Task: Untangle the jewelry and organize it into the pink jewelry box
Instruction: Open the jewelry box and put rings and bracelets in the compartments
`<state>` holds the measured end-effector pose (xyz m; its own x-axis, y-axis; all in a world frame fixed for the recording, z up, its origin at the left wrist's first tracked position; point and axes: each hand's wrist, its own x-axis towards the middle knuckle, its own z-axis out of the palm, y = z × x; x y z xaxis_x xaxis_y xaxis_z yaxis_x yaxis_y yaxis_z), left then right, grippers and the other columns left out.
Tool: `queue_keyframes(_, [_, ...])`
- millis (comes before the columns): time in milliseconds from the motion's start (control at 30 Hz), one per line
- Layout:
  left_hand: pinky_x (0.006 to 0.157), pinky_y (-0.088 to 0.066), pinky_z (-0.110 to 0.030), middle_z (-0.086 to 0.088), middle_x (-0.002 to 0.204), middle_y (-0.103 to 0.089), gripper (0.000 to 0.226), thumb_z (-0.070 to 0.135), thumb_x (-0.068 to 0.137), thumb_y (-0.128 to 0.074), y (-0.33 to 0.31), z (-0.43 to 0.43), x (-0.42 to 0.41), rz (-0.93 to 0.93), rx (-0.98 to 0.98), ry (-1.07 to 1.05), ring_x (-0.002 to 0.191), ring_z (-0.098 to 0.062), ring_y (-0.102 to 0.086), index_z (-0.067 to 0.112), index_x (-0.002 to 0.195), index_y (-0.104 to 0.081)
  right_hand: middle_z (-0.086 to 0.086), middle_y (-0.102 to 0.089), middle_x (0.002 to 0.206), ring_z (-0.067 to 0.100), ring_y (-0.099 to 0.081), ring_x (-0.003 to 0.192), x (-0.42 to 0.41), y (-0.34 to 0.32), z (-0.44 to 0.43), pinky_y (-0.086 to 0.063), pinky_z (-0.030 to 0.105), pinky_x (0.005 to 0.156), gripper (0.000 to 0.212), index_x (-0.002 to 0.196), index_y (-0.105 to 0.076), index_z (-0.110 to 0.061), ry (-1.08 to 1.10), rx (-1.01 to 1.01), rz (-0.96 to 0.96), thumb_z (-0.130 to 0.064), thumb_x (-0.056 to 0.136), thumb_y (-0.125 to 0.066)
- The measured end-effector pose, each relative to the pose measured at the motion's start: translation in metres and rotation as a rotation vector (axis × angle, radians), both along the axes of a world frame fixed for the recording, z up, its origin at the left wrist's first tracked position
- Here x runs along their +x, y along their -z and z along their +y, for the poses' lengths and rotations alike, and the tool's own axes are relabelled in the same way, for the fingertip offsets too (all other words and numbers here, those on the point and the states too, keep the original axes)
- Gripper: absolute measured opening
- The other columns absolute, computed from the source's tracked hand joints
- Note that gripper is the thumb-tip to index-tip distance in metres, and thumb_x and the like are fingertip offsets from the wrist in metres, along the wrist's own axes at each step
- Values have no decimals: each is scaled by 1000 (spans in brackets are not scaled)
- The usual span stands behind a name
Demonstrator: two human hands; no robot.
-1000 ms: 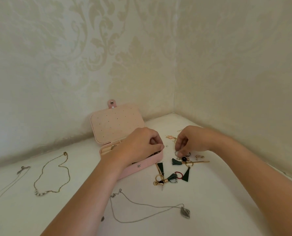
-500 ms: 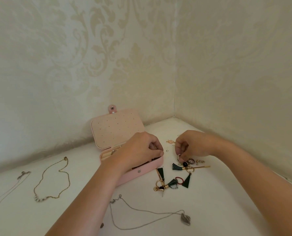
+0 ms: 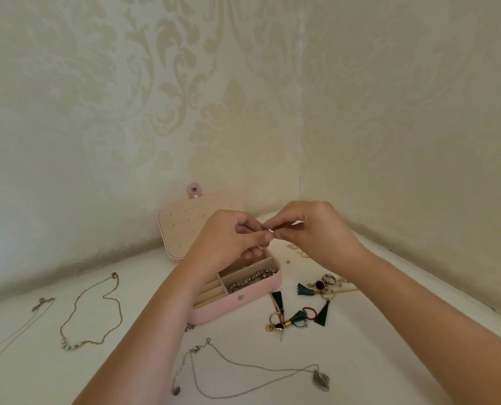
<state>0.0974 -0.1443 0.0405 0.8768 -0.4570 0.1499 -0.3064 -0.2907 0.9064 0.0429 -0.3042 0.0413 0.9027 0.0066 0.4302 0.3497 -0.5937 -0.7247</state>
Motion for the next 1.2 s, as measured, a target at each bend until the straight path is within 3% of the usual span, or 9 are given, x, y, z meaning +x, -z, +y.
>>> queue_keyframes(100, [49,-50,-16,-4,65,-71,6,9,80,-71,-4,1,0,15,-90,11,54,-10,-65,5,79,-68,-9,-67,83,2,-63,81,-1,-1,6,-50,11,74,21,96,-73,-16,0,12,-43,-2,81,-68])
queue_keyframes(200, [55,-54,-16,-6,71,-73,8,9,81,-69,-9,4,-1,56,-149,20,61,-10,-69,1,83,-69,-9,-69,80,1,-63,78,-2,0,10,-50,11,70,15,92,-72,-21,46,94,-61,-12,80,-72])
queue_keyframes(333, [67,-57,-24,-11,76,-74,17,23,74,-72,-17,15,-1,10,-66,60,67,-13,-71,7,79,-71,-11,-70,74,-2,-63,73,-3,1,17,-48,8,65,13,83,-72,-27,50,188,-42,-14,82,-70])
queue_keyframes(500, [59,-54,-17,2,65,-71,26,35,72,-66,-25,24,-1,-65,-32,61,65,-6,-67,9,76,-70,-5,-71,79,7,-64,78,-5,2,26,-52,16,72,13,83,-72,-25,20,245,-54,-12,83,-68])
queue_keyframes(667, [55,-48,-18,9,60,-55,36,43,72,-66,-25,30,0,-94,117,66,60,-4,-52,10,83,-71,-5,-69,80,5,-60,77,-6,7,31,-50,17,74,13,90,-73,-17,58,46,-163,-8,84,-64])
queue_keyframes(767, [48,-39,-14,4,53,-45,28,37,80,-66,-26,32,-1,-92,138,69,50,-8,-42,9,79,-70,-5,-69,82,6,-61,78,-5,8,31,-49,22,75,14,91,-74,-19,75,-80,-233,-10,85,-64])
queue_keyframes(900, [47,-36,-14,-1,55,-47,20,28,83,-66,-29,38,-1,-71,141,95,47,-9,-40,11,74,-70,-5,-70,85,7,-63,80,-4,10,33,-49,20,77,15,95,-74,-20,41,-95,-267,-12,86,-65])
queue_keyframes(1067, [44,-36,-15,3,55,-58,16,21,84,-69,-28,63,14,79,271,-6,47,-6,-47,11,72,-72,-10,-67,103,-3,-54,88,2,20,28,-38,2,78,23,111,-67,-20,82,-243,-172,-26,90,-61])
queue_keyframes(1200, [41,-36,-13,-1,60,-61,16,16,84,-69,-21,85,26,125,435,-132,42,-3,-48,2,78,-71,-8,-56,122,5,-52,109,7,31,17,-35,11,82,36,125,-56,-23,123,-412,-3,-38,91,-56])
